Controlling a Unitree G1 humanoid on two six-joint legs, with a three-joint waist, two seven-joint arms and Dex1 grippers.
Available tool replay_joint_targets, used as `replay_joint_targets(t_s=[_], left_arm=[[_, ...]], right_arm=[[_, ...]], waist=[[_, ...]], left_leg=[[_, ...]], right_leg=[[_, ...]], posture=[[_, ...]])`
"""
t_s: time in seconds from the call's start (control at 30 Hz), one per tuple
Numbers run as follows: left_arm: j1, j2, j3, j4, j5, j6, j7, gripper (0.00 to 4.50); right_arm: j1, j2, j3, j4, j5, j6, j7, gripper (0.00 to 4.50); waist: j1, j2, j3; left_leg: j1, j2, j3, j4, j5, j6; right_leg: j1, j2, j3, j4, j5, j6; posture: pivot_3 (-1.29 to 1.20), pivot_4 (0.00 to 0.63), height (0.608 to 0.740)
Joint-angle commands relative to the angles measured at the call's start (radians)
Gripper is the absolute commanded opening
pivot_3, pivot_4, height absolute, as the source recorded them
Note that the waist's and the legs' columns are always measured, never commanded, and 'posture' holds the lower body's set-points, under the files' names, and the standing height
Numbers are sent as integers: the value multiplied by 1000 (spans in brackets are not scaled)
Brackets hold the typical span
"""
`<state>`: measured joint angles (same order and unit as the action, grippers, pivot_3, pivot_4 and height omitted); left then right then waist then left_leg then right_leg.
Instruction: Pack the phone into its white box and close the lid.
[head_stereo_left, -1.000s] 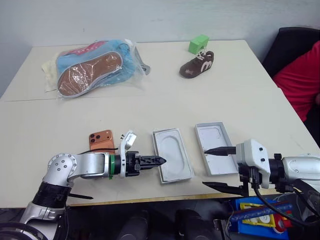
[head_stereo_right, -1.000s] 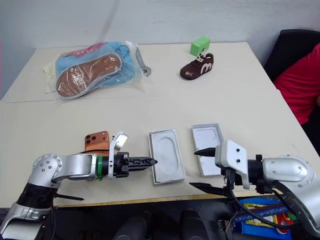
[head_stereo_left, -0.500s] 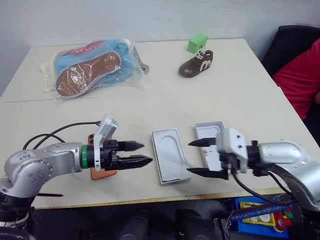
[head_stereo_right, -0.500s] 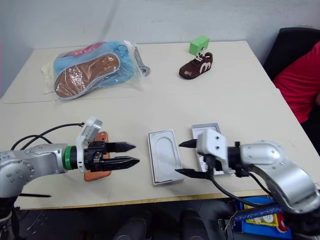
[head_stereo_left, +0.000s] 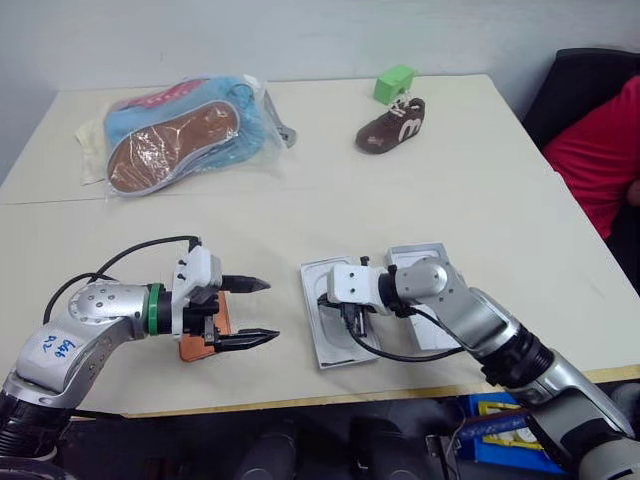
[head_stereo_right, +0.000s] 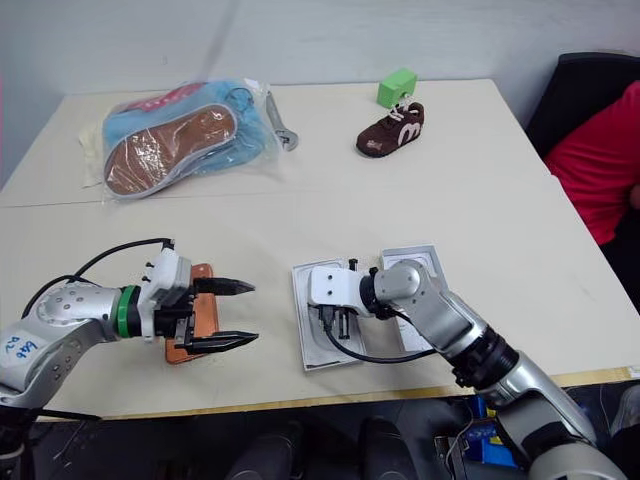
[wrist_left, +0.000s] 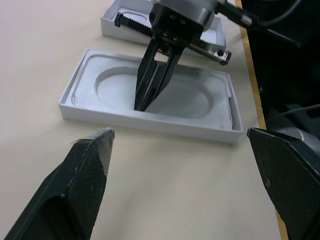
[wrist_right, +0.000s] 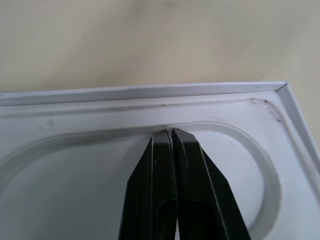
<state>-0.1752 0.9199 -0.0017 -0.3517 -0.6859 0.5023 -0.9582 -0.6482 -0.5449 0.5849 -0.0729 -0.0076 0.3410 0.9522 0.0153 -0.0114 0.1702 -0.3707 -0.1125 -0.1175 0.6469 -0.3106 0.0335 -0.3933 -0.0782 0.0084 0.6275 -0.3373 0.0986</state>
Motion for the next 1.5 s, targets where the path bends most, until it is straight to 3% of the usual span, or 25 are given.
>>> replay_joint_targets(t_s=[0.03,0.2,0.37,0.6,0.7,0.8,1.03,1.4,1.5], left_arm=[[9,-16,36,-44,-9,15,3,4500],[36,-11,67,-25,-10,59,4,4500],[130,68,224,55,-126,253,-46,4500],[389,211,557,276,-192,542,-138,4500],[437,225,619,315,-176,617,-106,4500],[416,227,583,326,-159,730,-24,4500],[147,96,469,352,-157,987,203,4500],[12,-95,259,280,-94,1111,364,4500],[-62,-173,204,339,-157,1112,411,4500]], right_arm=[[14,27,-17,1,0,16,15,50],[-7,-6,-123,-76,90,103,79,50],[-45,19,-204,-110,215,162,153,50],[-104,151,-75,37,106,14,136,50],[-126,208,-46,104,66,-32,121,50],[-155,262,-7,178,13,-95,115,50],[-223,345,53,335,-88,-179,115,50],[-239,400,94,425,-188,-215,125,50],[-246,411,99,459,-220,-219,117,50]], waist=[[-8,0,0],[-16,1,1],[-26,2,1],[-45,1,2],[-42,2,2],[-36,1,2],[-36,-4,-1],[-9,26,-18],[7,33,-22]], left_leg=[[0,1,0,0,0,-1],[0,1,0,0,1,-1],[0,2,0,-1,0,-2],[1,3,0,-1,0,-2],[1,2,1,-1,0,-2],[1,2,0,0,0,-3],[1,1,0,0,-1,-4],[6,-4,-1,1,0,-3],[18,-7,-3,-1,0,-1]], right_leg=[[0,1,0,1,0,0],[0,1,0,2,0,0],[-1,2,0,1,0,0],[-2,2,0,4,-1,-1],[-5,2,0,10,-1,-2],[-11,1,0,10,-1,-2],[-16,1,0,23,0,-2],[-14,-2,3,26,0,-2],[-1,-2,7,24,0,-2]], posture=[[0,150,740],[0,150,740],[0,150,740],[0,150,740],[0,150,740],[0,150,740],[0,150,740],[0,150,740],[0,150,740]])
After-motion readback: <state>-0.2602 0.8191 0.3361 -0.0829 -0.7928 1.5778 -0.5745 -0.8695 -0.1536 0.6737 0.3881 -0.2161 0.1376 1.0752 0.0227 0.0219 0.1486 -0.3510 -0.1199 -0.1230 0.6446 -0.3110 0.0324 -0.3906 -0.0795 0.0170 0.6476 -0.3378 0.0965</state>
